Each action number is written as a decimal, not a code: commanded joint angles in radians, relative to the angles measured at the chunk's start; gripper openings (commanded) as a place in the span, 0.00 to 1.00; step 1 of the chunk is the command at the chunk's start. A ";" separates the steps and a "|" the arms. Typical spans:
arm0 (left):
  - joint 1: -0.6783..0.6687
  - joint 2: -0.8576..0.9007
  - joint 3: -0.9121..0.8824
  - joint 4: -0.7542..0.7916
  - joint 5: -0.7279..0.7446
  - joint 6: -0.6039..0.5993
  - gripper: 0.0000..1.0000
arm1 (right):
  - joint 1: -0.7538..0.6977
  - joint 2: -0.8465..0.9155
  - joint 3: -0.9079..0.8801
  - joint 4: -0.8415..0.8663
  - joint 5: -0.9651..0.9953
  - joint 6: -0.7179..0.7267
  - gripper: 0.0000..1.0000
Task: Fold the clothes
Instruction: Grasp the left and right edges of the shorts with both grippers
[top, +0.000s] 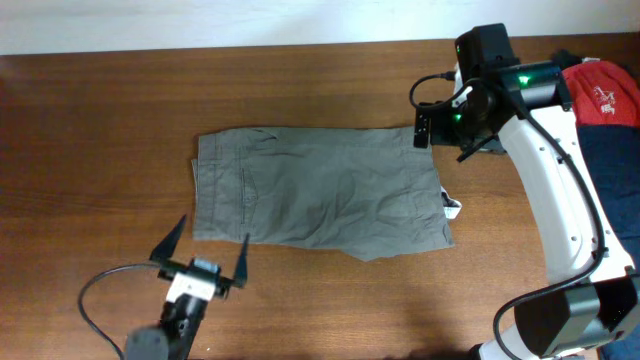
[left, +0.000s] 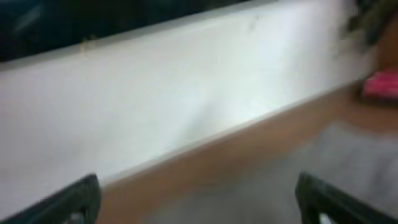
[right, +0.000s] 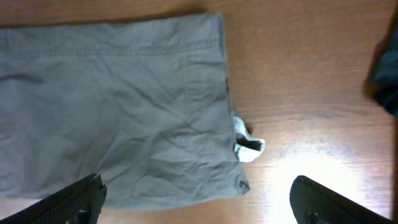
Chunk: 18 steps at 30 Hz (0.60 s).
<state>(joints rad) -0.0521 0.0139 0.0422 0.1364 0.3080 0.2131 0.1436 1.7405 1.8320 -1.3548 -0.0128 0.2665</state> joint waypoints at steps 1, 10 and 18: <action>0.003 -0.007 0.015 0.164 0.243 -0.240 0.99 | 0.000 0.000 0.002 -0.003 -0.032 0.011 0.99; 0.003 0.286 0.523 -0.204 0.207 -0.135 0.99 | 0.000 0.000 0.001 0.015 -0.024 0.011 0.99; 0.003 0.911 1.164 -0.896 0.233 0.013 0.99 | 0.000 0.000 0.002 0.019 -0.024 0.011 0.99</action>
<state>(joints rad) -0.0517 0.7418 1.0496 -0.6140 0.5209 0.1616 0.1436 1.7405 1.8313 -1.3338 -0.0319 0.2661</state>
